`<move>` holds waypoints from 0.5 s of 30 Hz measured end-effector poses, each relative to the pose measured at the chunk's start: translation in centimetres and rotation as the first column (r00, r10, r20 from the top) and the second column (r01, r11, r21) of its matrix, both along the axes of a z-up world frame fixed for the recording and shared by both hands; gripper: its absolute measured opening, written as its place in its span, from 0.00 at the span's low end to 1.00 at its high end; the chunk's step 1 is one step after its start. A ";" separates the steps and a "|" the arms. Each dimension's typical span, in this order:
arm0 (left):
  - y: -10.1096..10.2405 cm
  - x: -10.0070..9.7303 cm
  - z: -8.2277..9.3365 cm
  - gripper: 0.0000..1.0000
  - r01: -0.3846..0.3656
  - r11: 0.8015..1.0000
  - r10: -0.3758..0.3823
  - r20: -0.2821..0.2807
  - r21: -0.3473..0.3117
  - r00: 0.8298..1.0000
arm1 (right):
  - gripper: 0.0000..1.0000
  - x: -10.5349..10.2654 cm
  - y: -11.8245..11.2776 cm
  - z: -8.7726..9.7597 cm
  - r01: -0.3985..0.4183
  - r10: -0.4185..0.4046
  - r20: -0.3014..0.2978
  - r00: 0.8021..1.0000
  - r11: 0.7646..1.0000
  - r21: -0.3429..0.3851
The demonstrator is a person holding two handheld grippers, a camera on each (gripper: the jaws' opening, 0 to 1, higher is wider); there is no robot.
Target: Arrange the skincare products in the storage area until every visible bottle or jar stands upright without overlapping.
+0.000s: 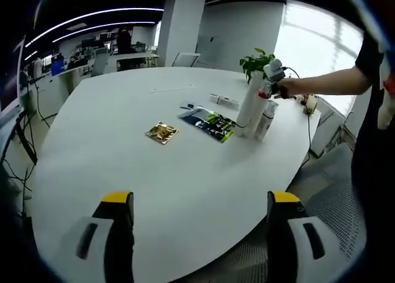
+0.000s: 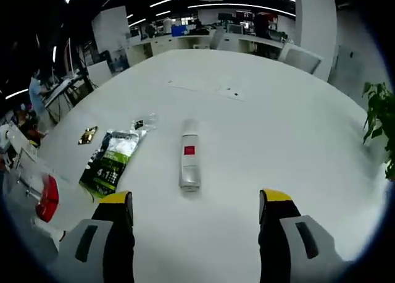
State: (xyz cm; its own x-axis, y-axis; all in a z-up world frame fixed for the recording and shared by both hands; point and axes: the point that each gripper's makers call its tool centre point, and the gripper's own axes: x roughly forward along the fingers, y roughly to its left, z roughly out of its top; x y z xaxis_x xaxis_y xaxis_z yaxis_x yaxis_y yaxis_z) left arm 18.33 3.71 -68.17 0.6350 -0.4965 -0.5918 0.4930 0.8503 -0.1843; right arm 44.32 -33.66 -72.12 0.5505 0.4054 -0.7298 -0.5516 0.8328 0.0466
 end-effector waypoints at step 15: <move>0.4 0.0 -0.3 0.82 -0.025 1.000 0.025 -0.014 -0.008 1.000 | 0.68 2.7 3.1 -1.6 -0.071 0.068 -0.055 0.996 0.996 -0.056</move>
State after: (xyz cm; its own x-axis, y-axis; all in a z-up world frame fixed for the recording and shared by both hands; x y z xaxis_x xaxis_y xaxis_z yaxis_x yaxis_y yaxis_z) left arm 18.32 4.07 -68.44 0.6389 -0.4856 -0.5966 0.4691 0.8606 -0.1981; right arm 47.01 -30.56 -73.75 0.4821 0.3977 -0.7806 -0.6063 0.7947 0.0304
